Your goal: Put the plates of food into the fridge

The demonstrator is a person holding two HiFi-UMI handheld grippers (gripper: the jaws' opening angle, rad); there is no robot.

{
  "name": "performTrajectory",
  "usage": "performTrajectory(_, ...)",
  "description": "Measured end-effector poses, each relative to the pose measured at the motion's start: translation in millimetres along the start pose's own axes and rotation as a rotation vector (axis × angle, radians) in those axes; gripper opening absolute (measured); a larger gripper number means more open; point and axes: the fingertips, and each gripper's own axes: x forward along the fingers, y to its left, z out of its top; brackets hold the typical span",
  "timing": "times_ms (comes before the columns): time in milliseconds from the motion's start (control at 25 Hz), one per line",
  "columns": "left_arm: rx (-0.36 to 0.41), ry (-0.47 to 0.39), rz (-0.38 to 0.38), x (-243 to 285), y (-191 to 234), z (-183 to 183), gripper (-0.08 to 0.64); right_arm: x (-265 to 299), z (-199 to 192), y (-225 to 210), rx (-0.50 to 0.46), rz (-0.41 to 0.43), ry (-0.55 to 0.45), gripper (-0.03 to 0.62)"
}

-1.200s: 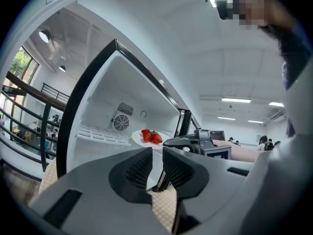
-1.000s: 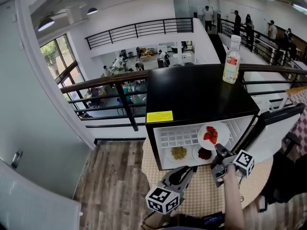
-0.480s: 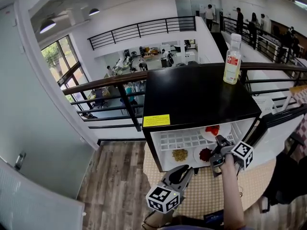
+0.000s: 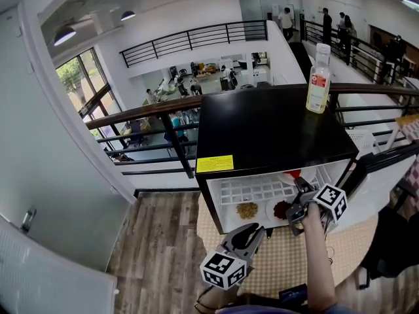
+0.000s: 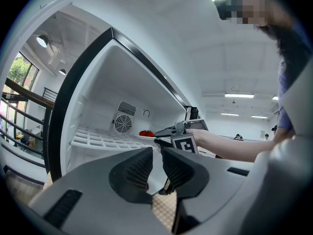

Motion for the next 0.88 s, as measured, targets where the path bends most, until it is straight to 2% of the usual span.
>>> performTrajectory(200, -0.004, -0.003, 0.007, -1.8, 3.0, 1.9, 0.061, -0.3, -5.9, 10.0, -0.168, -0.011, 0.056, 0.134)
performTrajectory(440, -0.008, -0.009, 0.007, -5.0, 6.4, 3.6, 0.061, -7.1, -20.4, 14.7, -0.266, -0.03, 0.117, 0.223)
performTrajectory(680, -0.005, 0.001, 0.013, -7.6, 7.4, -0.9, 0.061, -18.2, -24.1, 6.4, -0.522, -0.148, 0.111, 0.235)
performTrajectory(880, -0.011, 0.001, 0.012, -9.3, 6.4, -2.3, 0.061, -25.0, -33.2, -5.3, -0.495, -0.161, 0.135, 0.238)
